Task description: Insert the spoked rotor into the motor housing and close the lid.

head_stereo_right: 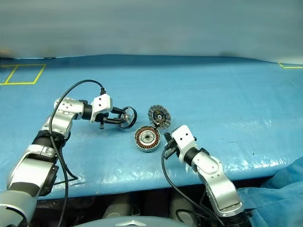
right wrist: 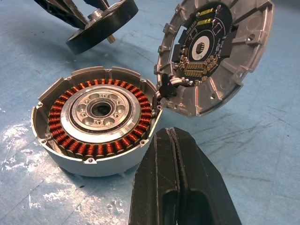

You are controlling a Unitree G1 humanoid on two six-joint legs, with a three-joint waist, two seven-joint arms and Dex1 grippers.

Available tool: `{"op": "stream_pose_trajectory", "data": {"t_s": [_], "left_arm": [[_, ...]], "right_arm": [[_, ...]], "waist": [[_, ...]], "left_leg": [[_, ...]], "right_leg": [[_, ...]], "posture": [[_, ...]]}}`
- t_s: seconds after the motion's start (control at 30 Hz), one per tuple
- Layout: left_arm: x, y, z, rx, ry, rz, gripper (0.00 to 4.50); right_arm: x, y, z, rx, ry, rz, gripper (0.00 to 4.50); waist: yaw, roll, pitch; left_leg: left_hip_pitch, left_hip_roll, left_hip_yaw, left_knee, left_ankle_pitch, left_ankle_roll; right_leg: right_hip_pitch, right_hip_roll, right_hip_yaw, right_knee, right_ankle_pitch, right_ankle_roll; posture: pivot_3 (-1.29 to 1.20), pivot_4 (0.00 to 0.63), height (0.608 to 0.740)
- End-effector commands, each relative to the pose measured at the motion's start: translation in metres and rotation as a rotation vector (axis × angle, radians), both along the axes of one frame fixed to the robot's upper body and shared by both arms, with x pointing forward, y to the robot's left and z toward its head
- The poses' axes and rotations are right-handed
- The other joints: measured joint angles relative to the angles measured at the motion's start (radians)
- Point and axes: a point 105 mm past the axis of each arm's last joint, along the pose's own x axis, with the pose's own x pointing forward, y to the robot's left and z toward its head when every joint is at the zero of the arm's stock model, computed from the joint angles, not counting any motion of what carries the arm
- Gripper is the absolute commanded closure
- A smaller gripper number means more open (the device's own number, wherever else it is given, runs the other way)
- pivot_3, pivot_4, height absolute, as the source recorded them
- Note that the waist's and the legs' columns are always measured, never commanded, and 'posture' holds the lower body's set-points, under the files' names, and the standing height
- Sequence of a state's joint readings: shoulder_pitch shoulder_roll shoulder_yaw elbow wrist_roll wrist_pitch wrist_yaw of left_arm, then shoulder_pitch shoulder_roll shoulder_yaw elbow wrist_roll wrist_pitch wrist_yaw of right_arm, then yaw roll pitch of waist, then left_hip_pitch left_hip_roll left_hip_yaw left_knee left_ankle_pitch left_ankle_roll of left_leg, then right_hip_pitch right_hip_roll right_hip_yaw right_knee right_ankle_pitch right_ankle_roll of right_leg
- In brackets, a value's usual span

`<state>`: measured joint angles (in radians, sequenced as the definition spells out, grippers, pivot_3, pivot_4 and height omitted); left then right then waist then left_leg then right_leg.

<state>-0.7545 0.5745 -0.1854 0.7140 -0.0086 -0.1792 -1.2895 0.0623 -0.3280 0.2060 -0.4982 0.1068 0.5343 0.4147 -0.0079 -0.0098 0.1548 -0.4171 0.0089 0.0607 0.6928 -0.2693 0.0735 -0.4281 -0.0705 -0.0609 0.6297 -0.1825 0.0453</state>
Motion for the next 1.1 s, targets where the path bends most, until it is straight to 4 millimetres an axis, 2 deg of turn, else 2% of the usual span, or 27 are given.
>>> {"op": "stream_pose_trajectory", "data": {"t_s": [0.03, 0.07, 0.13, 0.37, 0.6, 0.83, 1.1], "left_arm": [[0.002, -0.006, 0.027, -0.055, -0.070, -0.033, 2.75], [0.001, -0.008, 0.028, -0.057, -0.068, -0.045, 3.09], [-0.001, -0.010, 0.029, -0.052, -0.065, -0.068, 3.21], [-0.017, -0.028, 0.038, -0.076, -0.062, -0.210, 3.21], [-0.040, -0.045, 0.036, -0.024, -0.022, -0.368, 3.21], [-0.046, -0.061, 0.034, -0.019, -0.033, -0.428, 3.21], [-0.044, -0.067, 0.023, -0.004, -0.012, -0.432, 3.21]], "right_arm": [[0.000, -0.002, 0.006, 0.006, -0.027, -0.002, 4.50], [0.000, -0.003, 0.004, 0.003, -0.023, -0.005, 4.50], [-0.001, -0.003, 0.003, 0.002, -0.020, -0.008, 4.50], [-0.002, -0.011, -0.002, -0.013, -0.028, -0.035, 4.50], [-0.004, -0.018, -0.008, 0.051, -0.013, -0.048, 4.50], [-0.008, -0.016, -0.015, 0.055, 0.006, -0.019, 4.50], [-0.009, -0.016, -0.016, 0.058, 0.009, -0.015, 4.50]], "waist": [[0.001, 0.000, 0.000], [0.001, 0.000, 0.000], [0.001, 0.000, 0.000], [0.002, 0.000, 0.000], [0.000, 0.000, 0.000], [0.001, 0.000, 0.000], [0.001, 0.000, 0.000]], "left_leg": [[0.000, 0.000, 0.000, 0.000, 0.000, 0.000], [0.000, 0.000, 0.000, 0.000, 0.000, 0.000], [0.000, 0.000, 0.001, 0.000, 0.001, -0.001], [0.000, 0.000, 0.001, 0.001, 0.001, -0.002], [0.001, -0.001, 0.003, 0.001, 0.001, -0.001], [0.001, 0.000, 0.003, 0.003, -0.001, 0.002], [0.001, 0.000, 0.004, 0.003, -0.001, 0.002]], "right_leg": [[0.000, 0.000, 0.000, 0.000, 0.000, 0.000], [0.000, 0.000, 0.000, 0.000, 0.000, 0.000], [0.000, 0.000, 0.001, 0.000, 0.000, 0.000], [0.000, 0.000, 0.001, 0.000, 0.000, 0.000], [0.000, 0.001, 0.004, 0.000, 0.000, 0.000], [0.000, 0.001, 0.007, 0.001, -0.002, 0.001], [0.000, 0.002, 0.007, 0.001, -0.002, 0.001]], "posture": [[0.00, 0.150, 0.740], [0.00, 0.150, 0.740], [0.00, 0.150, 0.740], [0.00, 0.150, 0.740], [0.00, 0.150, 0.740], [0.00, 0.150, 0.740], [0.00, 0.150, 0.740]]}}
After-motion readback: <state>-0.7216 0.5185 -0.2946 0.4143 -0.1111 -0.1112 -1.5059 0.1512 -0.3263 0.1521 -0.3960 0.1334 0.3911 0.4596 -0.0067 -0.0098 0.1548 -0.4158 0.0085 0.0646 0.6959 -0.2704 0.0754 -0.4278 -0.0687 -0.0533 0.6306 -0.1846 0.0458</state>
